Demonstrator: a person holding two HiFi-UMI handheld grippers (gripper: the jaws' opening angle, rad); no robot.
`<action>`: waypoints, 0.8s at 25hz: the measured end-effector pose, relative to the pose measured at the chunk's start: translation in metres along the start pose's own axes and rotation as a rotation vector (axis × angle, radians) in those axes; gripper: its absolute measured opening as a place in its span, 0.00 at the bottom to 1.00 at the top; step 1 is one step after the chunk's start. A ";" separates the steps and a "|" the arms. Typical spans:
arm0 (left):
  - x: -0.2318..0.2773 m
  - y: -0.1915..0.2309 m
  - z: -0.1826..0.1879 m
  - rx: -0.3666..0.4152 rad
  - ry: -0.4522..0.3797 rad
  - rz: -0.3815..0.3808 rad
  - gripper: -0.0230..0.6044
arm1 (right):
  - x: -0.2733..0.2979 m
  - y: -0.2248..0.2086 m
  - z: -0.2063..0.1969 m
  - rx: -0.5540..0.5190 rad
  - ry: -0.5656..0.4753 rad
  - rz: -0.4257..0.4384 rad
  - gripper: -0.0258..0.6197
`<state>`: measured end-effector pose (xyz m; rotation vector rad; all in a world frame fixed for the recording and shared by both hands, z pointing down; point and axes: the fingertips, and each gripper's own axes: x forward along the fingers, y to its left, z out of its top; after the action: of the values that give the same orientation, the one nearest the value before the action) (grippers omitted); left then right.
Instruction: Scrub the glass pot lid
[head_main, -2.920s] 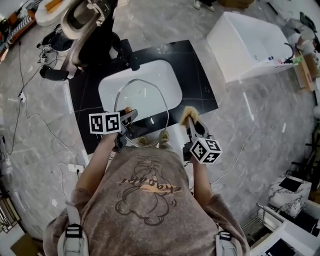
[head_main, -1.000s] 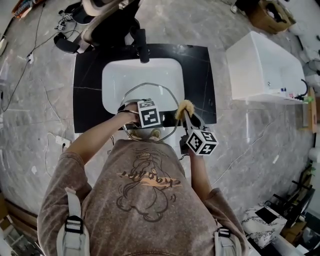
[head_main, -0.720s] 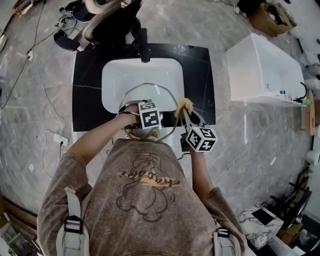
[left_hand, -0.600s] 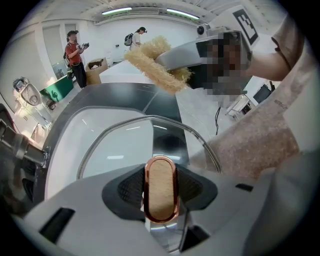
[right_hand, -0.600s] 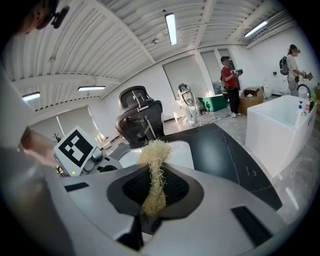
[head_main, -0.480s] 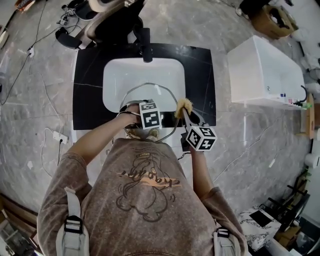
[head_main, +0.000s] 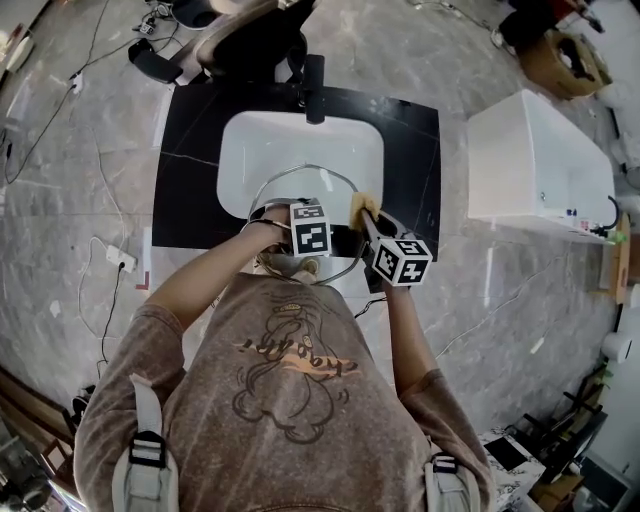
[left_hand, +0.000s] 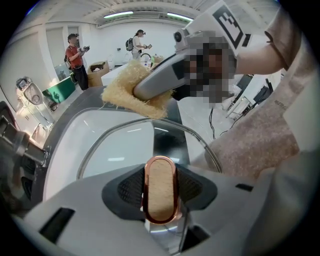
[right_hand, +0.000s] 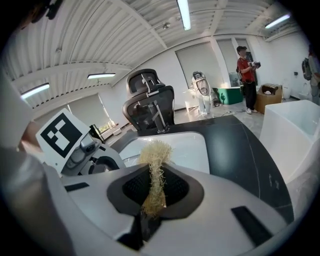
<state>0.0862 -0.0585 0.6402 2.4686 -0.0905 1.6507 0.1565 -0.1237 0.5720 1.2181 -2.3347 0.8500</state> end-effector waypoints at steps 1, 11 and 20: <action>0.000 0.000 0.000 -0.003 -0.008 0.004 0.32 | 0.006 0.001 0.002 -0.014 0.012 0.014 0.12; 0.000 0.001 0.003 -0.019 -0.049 0.027 0.32 | 0.080 0.031 0.017 -0.174 0.165 0.185 0.12; -0.001 -0.001 0.003 -0.036 -0.078 0.045 0.32 | 0.143 0.080 0.009 -0.311 0.363 0.377 0.12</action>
<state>0.0887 -0.0584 0.6385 2.5213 -0.1861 1.5560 0.0106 -0.1807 0.6193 0.4599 -2.3062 0.7120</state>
